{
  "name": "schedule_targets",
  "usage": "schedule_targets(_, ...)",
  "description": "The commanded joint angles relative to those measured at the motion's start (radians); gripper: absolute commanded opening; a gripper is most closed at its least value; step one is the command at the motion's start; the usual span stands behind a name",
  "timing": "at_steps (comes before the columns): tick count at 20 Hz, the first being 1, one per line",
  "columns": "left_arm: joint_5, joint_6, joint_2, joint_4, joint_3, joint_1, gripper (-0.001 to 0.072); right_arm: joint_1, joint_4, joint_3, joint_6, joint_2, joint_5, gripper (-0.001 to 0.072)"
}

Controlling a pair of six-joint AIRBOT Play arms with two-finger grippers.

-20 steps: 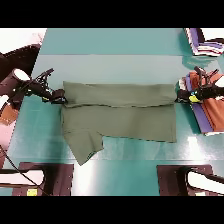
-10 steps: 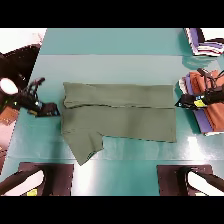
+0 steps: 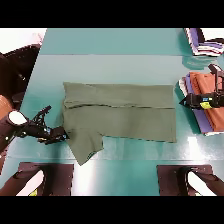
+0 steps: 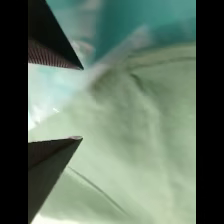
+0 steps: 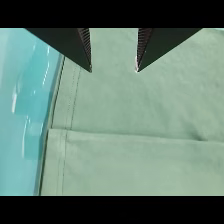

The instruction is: Fold the shirts.

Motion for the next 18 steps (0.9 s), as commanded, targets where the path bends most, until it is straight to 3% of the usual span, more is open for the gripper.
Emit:
schedule_targets(1,0.093,0.005,0.010,-0.112,-0.071,0.000,0.0499,-0.001,0.001,-0.002,0.000,0.021,-0.006,0.0326)
schedule_targets(4,0.092,0.006,0.010,-0.115,-0.072,0.001,0.0495,-0.001,-0.002,-0.002,-0.009,0.021,0.038,0.0326)
schedule_targets(5,0.089,0.010,0.010,-0.115,-0.071,0.001,0.0288,-0.002,-0.011,-0.002,-0.028,0.021,0.065,0.0326)
schedule_targets(6,0.084,0.044,0.010,-0.126,-0.070,0.001,0.0021,-0.014,-0.010,-0.004,-0.035,0.021,0.099,0.0327)
schedule_targets(11,0.050,0.076,0.031,-0.134,-0.015,0.001,0.0022,-0.222,-0.012,-0.201,-0.036,0.021,0.203,0.0339)
schedule_targets(12,0.047,0.076,0.055,-0.133,0.002,0.001,0.0022,-0.277,-0.010,-0.265,-0.036,0.021,0.201,0.0458)
schedule_targets(13,0.045,0.076,0.060,-0.133,0.019,0.001,0.0022,-0.334,-0.004,-0.334,-0.036,0.019,0.187,0.0530)
schedule_targets(18,0.031,0.077,0.059,-0.121,0.054,0.001,0.0022,-0.393,0.132,-0.511,-0.089,-0.064,0.101,0.0517)
